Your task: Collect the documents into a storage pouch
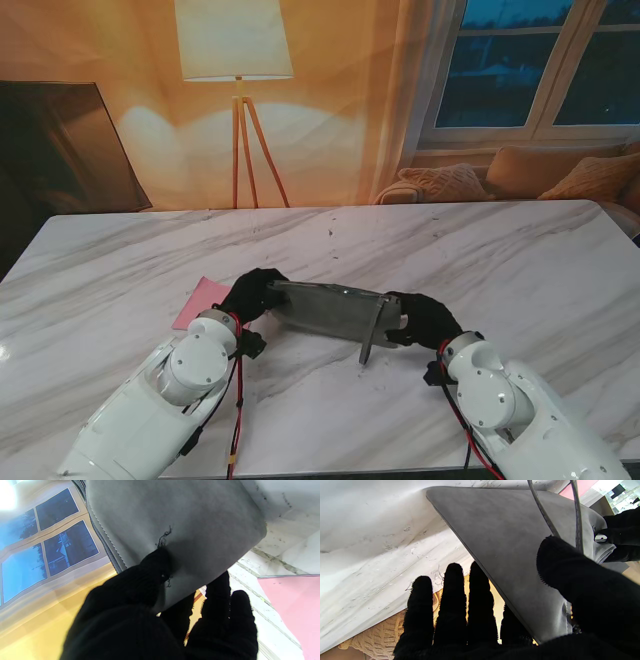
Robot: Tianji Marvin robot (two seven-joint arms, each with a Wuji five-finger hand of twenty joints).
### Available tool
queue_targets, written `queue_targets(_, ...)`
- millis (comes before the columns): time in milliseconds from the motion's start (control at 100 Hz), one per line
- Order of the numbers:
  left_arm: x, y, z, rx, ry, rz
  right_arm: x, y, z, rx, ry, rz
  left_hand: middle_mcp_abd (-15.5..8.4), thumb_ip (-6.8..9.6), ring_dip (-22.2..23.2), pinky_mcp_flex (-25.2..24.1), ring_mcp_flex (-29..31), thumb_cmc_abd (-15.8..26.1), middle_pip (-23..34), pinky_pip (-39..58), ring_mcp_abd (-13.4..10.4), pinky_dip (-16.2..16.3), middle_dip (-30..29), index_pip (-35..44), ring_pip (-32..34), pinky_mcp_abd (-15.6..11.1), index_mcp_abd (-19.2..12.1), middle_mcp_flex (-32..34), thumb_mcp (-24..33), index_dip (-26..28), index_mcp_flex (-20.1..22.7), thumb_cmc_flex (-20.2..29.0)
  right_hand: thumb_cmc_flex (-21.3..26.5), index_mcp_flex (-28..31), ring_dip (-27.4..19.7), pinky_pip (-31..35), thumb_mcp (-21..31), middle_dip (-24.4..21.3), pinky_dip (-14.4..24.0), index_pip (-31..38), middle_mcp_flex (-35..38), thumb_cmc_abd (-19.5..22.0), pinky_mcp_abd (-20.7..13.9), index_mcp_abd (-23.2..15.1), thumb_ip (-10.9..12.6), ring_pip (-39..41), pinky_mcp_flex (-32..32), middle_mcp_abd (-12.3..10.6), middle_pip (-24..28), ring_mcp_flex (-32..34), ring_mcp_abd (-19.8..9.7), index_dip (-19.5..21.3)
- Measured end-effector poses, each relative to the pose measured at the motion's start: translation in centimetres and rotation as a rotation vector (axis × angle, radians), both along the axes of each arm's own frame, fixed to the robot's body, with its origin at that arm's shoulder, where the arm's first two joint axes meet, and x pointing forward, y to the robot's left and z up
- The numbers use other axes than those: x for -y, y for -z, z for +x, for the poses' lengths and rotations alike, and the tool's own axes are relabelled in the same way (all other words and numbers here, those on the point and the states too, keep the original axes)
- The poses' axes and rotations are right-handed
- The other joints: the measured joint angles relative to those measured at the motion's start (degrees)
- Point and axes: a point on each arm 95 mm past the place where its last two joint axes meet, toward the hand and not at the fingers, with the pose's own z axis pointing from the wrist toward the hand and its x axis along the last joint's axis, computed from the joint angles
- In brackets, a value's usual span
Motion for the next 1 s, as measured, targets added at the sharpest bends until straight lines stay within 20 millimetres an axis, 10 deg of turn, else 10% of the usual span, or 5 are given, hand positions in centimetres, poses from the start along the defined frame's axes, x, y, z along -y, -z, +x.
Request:
queue_targets(430, 0.1, 0.2, 0.2, -0.014, -0.001, -0.005, -1.5, 1.2, 1.0, -0.027, 0.044, 0.071, 0.01, 0.00, -0.90, 0.00, 0.00, 0.54, 0.57, 0.00, 0.00, 0.03, -0.16, 0.06, -1.51, 0.01, 0.04, 0.00, -0.01, 0.05, -0.63, 0.00, 1.36, 16.18, 2.80, 5.72, 0.03, 5.11, 2.71, 5.43, 12.97, 2.20, 2.92, -3.67, -2.57, 5.32, -1.05, 0.64, 3.61, 5.30, 1.15, -2.89)
queue_targets(670, 0.2, 0.1, 0.3, -0.001, 0.000, 0.000, -2.1, 1.0, 0.9, 0.042, 0.082, 0.115, -0.03, 0.83, -8.57, 0.62, -0.01, 3.16, -9.64, 0.00, -0.87, 0.03, -7.69, -0.64, -9.88, 0.01, -0.01, 0.04, -2.30, -8.33, -1.44, 0.08, 10.98, 20.89, 7.84, 34.23, -2.35, 9.44, 15.32, 20.88, 23.48, 5.90, 2.65, -2.65, -6.53, 22.55, 12.90, 1.60, 5.86, 20.49, 3.20, -14.32)
queue_targets(1000, -0.5, -0.8, 0.0, 0.025, 0.028, 0.054, -2.8, 0.8, 0.8, 0.104, 0.116, 0.162, -2.01, 2.81, -10.05, -0.21, -3.17, 5.59, -15.50, 0.00, -2.06, 0.03, -26.43, -17.05, -12.84, -0.08, -0.10, -19.12, -0.78, -10.34, -8.28, -9.97, 15.37, 24.14, 9.83, 46.50, -5.16, 9.58, 16.21, 21.19, 25.66, 7.54, 1.56, 2.01, -6.55, 36.72, 24.06, 2.85, 10.69, 28.98, 1.47, -13.72)
